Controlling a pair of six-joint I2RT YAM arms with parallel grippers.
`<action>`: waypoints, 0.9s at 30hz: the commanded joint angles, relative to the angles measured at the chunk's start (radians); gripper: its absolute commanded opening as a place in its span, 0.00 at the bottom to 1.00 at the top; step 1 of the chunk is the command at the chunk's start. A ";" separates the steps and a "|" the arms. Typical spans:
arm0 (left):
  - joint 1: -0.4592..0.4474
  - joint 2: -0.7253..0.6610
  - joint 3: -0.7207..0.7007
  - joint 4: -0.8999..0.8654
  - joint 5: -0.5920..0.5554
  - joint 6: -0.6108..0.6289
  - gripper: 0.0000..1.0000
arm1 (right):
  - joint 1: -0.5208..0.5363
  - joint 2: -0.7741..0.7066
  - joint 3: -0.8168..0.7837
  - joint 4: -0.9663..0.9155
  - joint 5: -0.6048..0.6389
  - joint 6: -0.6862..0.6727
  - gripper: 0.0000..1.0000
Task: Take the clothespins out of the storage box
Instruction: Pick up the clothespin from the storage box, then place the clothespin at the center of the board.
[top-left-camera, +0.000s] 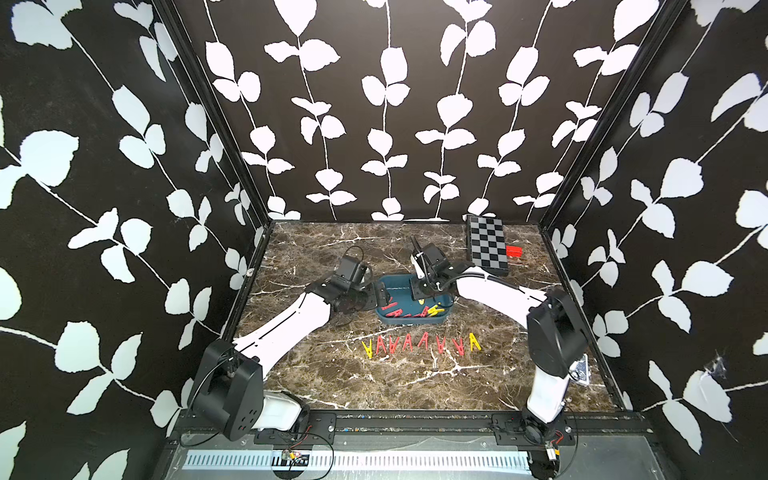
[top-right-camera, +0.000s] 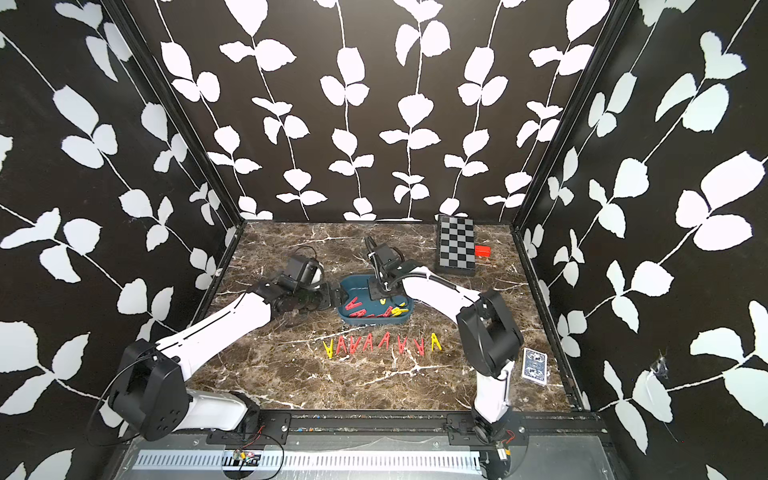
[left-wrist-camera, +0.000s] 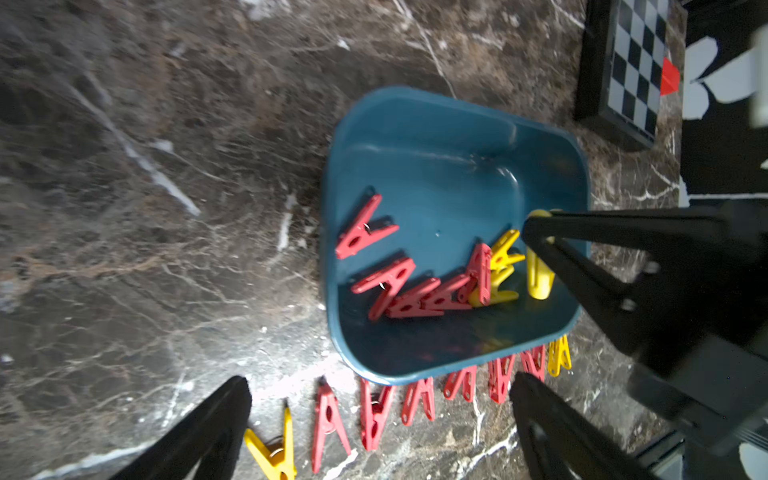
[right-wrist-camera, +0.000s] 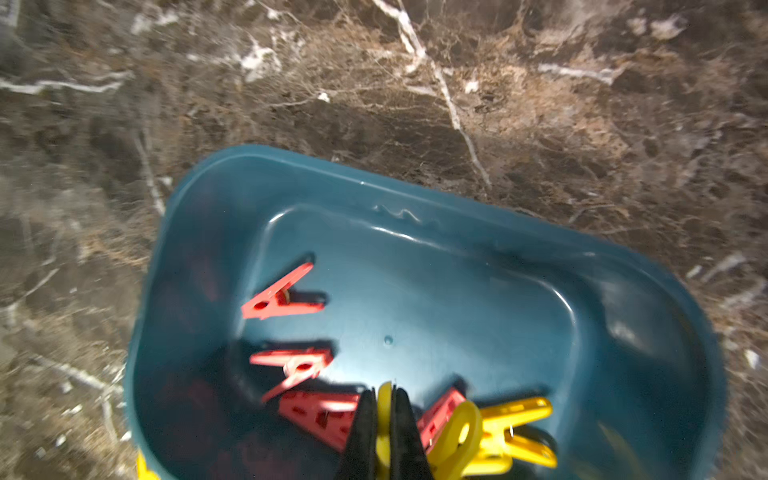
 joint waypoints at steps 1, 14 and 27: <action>-0.044 0.002 0.030 -0.003 -0.045 -0.041 0.99 | -0.018 -0.057 -0.054 -0.003 -0.008 -0.014 0.00; -0.067 -0.008 0.055 0.003 0.033 -0.012 0.99 | 0.010 -0.317 -0.319 -0.031 0.008 0.078 0.01; -0.067 -0.026 0.041 -0.031 0.137 0.079 0.99 | 0.060 -0.561 -0.655 -0.057 0.107 0.246 0.02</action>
